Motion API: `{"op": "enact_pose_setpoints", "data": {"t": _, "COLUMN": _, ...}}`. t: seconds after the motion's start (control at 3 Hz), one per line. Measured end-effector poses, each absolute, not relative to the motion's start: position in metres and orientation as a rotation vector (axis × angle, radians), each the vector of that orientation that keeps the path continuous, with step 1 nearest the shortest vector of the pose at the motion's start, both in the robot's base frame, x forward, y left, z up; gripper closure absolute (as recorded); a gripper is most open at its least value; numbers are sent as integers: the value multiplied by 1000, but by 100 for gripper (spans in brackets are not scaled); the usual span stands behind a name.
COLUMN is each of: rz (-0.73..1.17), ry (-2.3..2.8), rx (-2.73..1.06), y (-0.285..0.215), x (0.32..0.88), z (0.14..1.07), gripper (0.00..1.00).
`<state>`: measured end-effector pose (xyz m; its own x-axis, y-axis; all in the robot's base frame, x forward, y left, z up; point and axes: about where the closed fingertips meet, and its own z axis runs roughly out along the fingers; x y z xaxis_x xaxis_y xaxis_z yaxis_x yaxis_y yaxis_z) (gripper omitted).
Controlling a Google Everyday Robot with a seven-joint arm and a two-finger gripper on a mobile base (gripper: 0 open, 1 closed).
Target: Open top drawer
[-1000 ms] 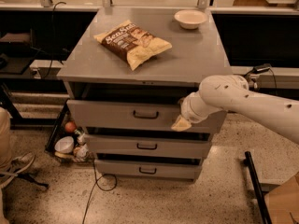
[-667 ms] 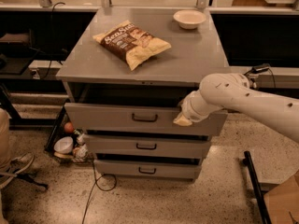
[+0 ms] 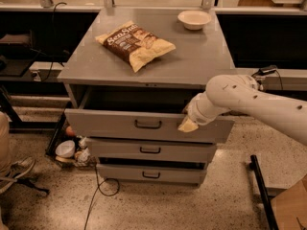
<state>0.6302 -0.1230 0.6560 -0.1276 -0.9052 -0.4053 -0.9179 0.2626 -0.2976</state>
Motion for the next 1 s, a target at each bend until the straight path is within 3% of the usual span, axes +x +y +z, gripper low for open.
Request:
{"op": "enact_pose_setpoints", "data": {"t": 0.67, "rz": 88, "ry": 2050, "rx": -1626, "y": -123, "x": 602, "z": 653, "gripper": 100}}
{"op": "enact_pose_setpoints", "data": {"t": 1.0, "rz": 88, "ry": 2050, "rx": -1626, "y": -123, "x": 602, "z": 653, "gripper": 81}}
